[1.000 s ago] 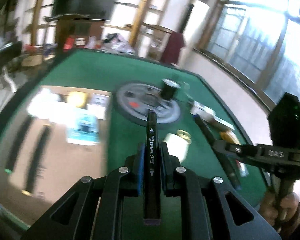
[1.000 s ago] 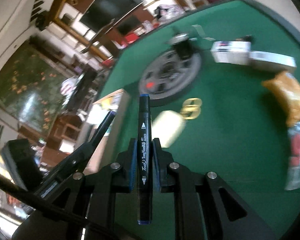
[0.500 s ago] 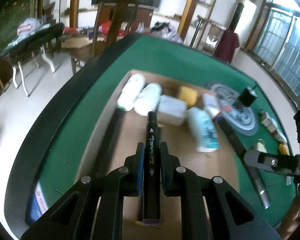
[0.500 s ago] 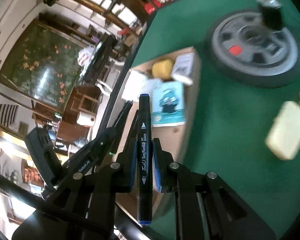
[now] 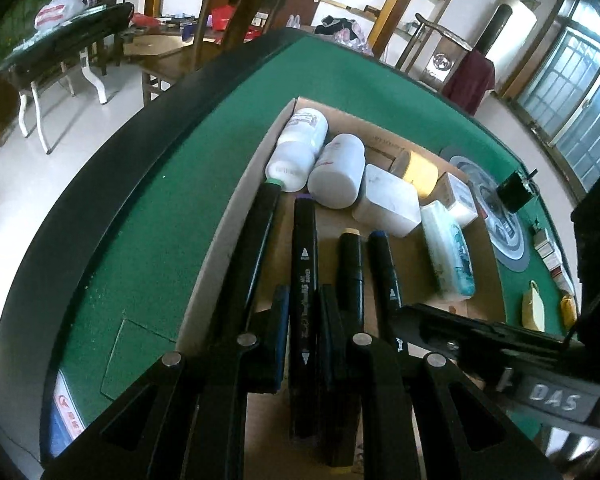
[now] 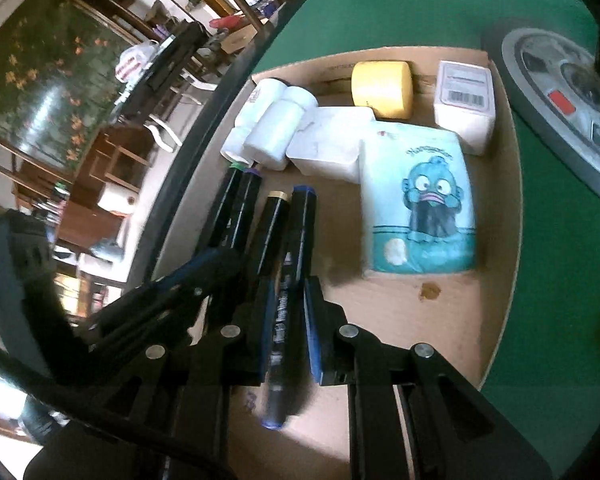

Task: Organize objects
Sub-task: 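Carry both markers into the cardboard box and release them beside the others, then move both open tools back over the table, then grasp the yellow cracker bag with the left tool while right grasps the red candle pack, then carry cracker bag and candle pack over the cardboard box and release, then move both open tools back over the table toward the remaining boxes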

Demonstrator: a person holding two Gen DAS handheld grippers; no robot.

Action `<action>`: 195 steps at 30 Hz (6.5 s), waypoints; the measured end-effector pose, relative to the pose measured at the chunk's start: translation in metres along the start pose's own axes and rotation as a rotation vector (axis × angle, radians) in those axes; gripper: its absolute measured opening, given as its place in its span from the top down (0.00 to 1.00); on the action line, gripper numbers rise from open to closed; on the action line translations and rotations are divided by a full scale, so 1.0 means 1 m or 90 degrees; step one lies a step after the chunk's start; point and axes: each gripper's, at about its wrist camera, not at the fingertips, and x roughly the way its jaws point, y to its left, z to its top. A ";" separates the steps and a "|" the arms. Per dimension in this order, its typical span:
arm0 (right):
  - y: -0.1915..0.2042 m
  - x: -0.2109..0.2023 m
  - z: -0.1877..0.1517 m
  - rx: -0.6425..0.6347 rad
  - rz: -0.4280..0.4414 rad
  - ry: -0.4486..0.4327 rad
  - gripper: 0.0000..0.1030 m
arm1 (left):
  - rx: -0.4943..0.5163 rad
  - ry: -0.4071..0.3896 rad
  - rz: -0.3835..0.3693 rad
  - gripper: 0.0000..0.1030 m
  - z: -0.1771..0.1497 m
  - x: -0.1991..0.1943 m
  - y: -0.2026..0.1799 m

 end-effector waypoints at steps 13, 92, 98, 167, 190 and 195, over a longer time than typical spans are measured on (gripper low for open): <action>-0.027 -0.075 -0.014 -0.003 -0.035 -0.152 0.44 | -0.019 -0.051 -0.120 0.54 -0.012 -0.038 -0.026; -0.385 -0.260 -0.094 0.368 0.355 -0.354 0.20 | 0.407 0.030 -0.055 0.43 -0.087 0.102 -0.419; -0.389 -0.255 -0.091 0.375 0.360 -0.348 0.20 | 0.378 0.023 -0.091 0.63 -0.086 0.090 -0.407; -0.044 -0.075 -0.029 0.045 0.134 -0.073 0.75 | -0.025 -0.037 -0.039 0.62 -0.020 -0.005 -0.060; -0.020 -0.079 -0.033 -0.008 -0.036 -0.154 0.59 | -0.098 -0.115 -0.107 0.42 -0.018 -0.043 -0.037; -0.044 -0.129 -0.039 0.034 -0.121 -0.271 0.40 | -0.068 -0.200 -0.041 0.36 -0.038 -0.077 -0.068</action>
